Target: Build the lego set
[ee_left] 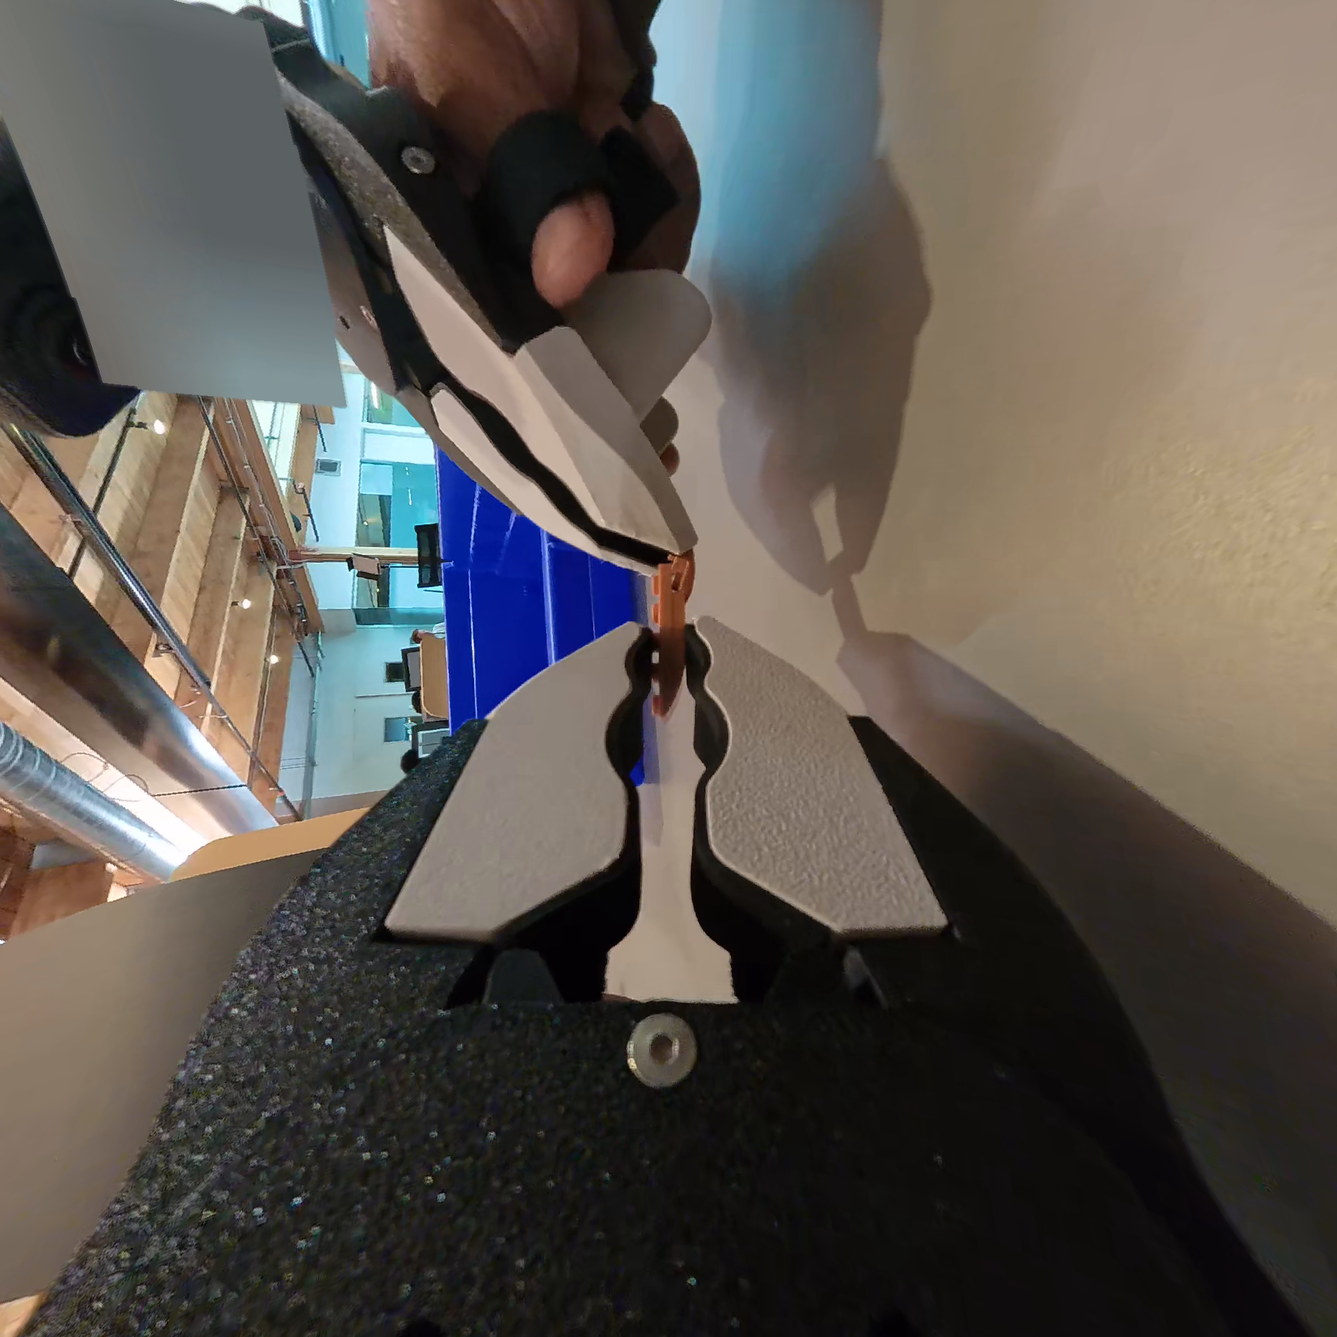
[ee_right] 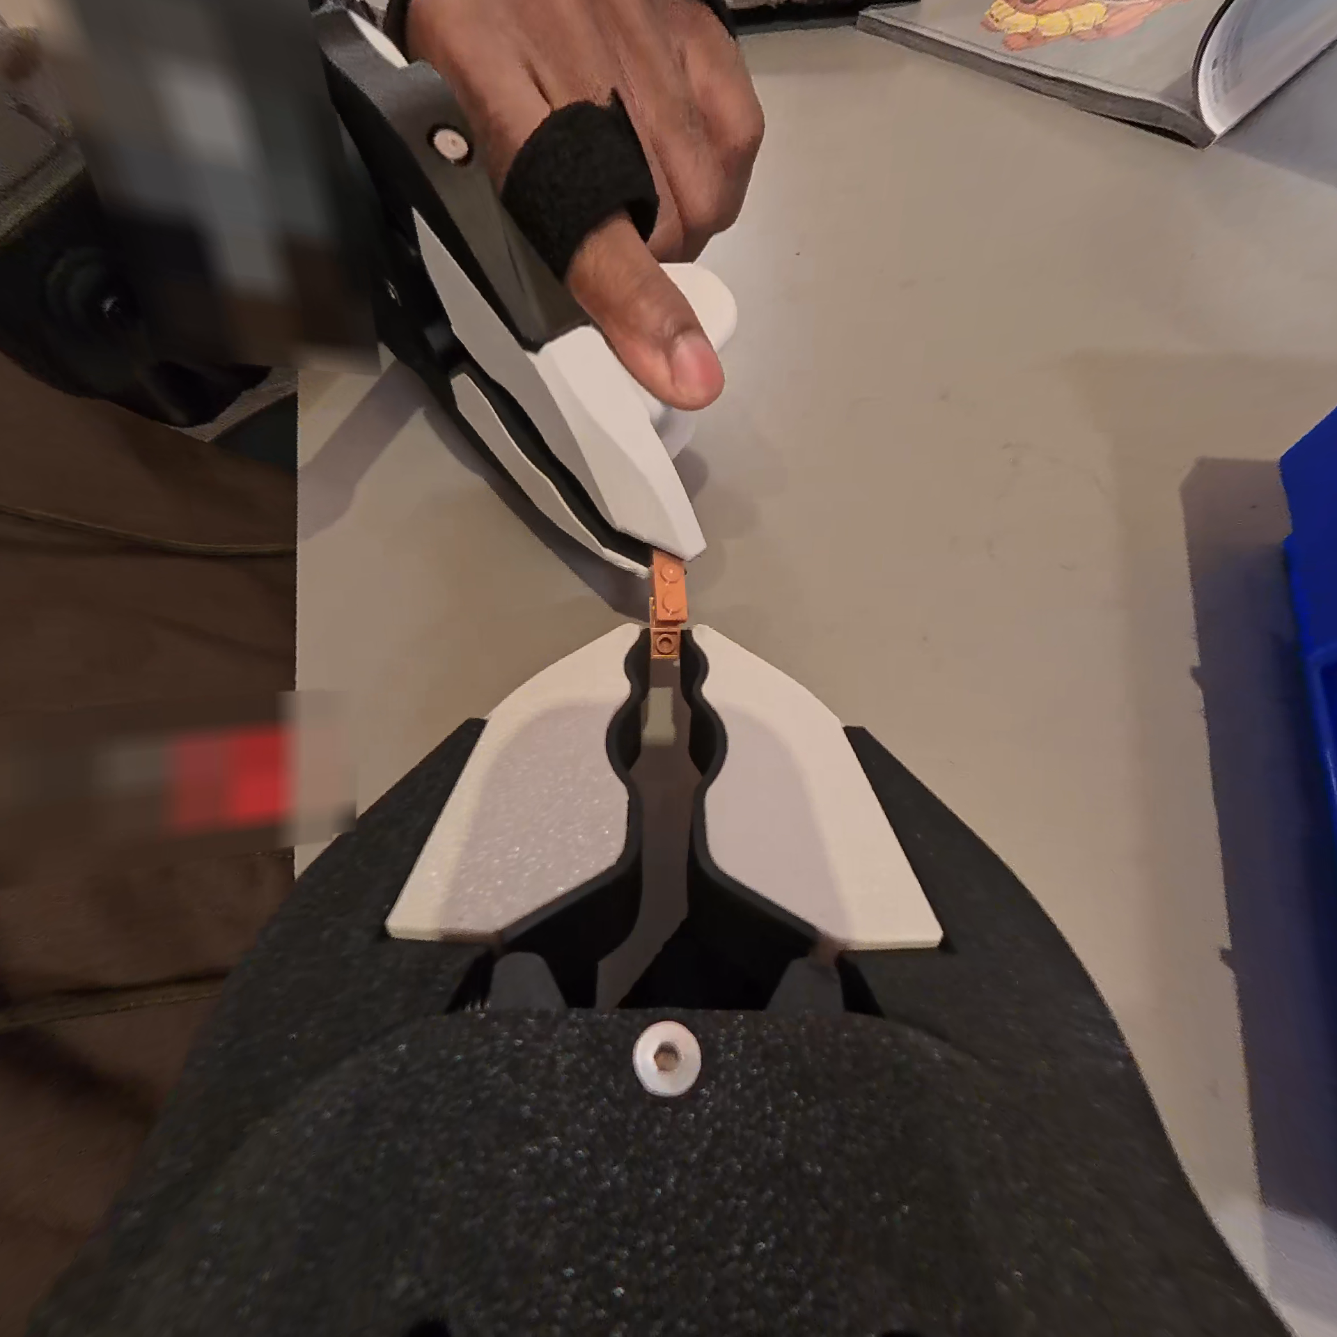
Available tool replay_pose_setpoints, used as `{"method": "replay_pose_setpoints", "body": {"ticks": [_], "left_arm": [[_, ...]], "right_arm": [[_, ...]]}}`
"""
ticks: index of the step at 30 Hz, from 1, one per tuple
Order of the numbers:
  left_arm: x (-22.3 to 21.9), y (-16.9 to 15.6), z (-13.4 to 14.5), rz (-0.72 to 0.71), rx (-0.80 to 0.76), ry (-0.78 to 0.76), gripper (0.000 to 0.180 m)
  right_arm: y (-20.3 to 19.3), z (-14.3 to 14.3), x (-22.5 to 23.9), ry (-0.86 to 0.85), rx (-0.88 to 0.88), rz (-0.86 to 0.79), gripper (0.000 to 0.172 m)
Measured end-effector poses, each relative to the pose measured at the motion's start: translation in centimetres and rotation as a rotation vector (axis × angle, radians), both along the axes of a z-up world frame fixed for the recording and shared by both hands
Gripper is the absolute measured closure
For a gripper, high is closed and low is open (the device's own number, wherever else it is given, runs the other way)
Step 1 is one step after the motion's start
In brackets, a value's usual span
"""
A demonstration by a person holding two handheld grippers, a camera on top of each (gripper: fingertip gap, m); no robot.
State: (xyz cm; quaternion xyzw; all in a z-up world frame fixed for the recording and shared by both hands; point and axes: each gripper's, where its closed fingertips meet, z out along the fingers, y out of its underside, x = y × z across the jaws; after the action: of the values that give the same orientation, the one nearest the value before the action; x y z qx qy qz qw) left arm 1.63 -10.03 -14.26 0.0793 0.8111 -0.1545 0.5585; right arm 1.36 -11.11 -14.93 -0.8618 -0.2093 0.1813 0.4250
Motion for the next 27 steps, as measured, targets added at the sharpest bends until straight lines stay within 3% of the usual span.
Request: {"method": "replay_pose_setpoints", "body": {"ticks": [27], "left_arm": [[0.70,-0.49,-0.63,0.034,0.197,-0.085,0.171]], "right_arm": [[0.37,-0.01,0.05,0.083,-0.022,-0.023,0.164]]}}
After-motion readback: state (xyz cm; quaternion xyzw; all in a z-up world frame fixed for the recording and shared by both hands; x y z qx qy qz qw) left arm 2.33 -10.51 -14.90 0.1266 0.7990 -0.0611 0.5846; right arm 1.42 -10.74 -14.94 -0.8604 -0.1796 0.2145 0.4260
